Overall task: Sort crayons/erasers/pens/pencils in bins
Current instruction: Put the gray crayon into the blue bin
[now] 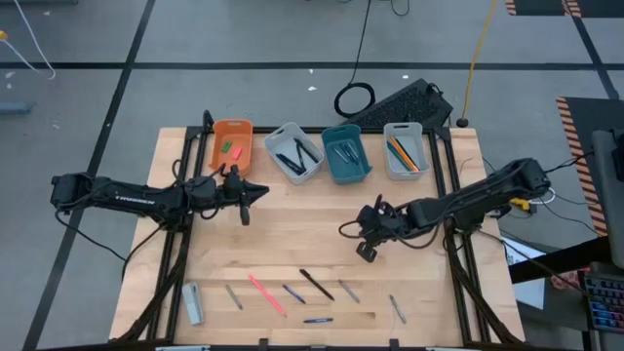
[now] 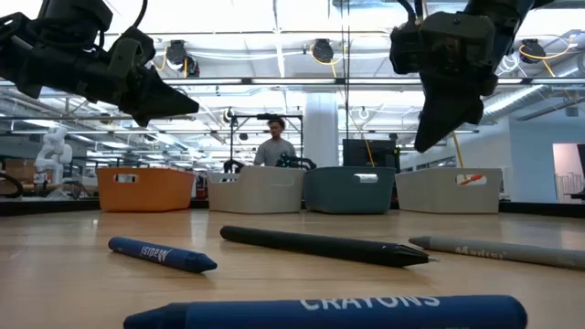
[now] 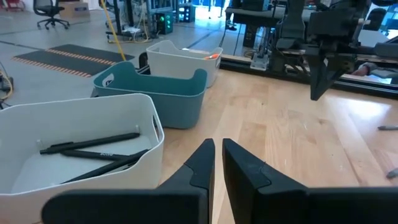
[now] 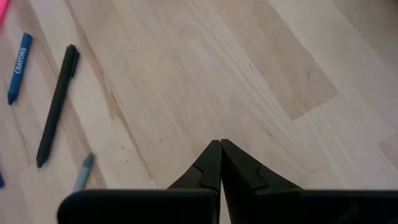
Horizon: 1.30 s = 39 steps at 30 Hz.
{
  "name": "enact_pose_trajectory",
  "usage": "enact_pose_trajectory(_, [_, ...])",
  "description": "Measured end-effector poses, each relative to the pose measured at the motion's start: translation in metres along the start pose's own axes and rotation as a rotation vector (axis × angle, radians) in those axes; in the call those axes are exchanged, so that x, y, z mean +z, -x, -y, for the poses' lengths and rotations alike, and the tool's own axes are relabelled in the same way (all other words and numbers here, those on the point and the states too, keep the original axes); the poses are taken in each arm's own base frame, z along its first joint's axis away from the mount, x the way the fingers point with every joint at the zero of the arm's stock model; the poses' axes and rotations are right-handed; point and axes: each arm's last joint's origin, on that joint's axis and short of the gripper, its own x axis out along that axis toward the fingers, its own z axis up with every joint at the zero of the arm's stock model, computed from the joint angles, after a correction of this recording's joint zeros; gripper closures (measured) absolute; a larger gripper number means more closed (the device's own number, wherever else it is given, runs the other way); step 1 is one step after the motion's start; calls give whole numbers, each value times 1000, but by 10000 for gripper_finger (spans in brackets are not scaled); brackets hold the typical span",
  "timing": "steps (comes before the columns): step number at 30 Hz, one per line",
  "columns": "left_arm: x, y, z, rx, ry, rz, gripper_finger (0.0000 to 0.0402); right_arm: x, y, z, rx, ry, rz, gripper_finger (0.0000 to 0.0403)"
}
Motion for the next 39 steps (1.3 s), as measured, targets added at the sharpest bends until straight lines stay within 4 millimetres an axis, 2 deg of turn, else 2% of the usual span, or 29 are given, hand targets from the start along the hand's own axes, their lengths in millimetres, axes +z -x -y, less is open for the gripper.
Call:
enact_pose_trajectory(7, [0, 0, 0, 0, -2, -1, 370, -6, -15, -8, 11, -15, -96, 399])
enact_pose_trajectory(10, [0, 0, 0, 1, -3, -3, 393, -4, -17, -20, 11, -5, -120, 399])
enact_pose_trajectory(16, [-1, 0, -1, 18, -4, -12, 399, 0, -18, -44, -15, -46, -187, 397])
enact_pose_trajectory(23, [-2, 0, -1, 29, -5, -21, 398, -12, -27, -68, 23, -165, -308, 354])
enact_pose_trajectory(30, [-2, 0, -1, 29, -4, -21, 395, -19, -39, -94, 32, -212, -316, 309])
enact_pose_trajectory(39, [-2, 0, -1, 29, -5, -22, 389, -23, -53, -128, -12, -190, -354, 297])
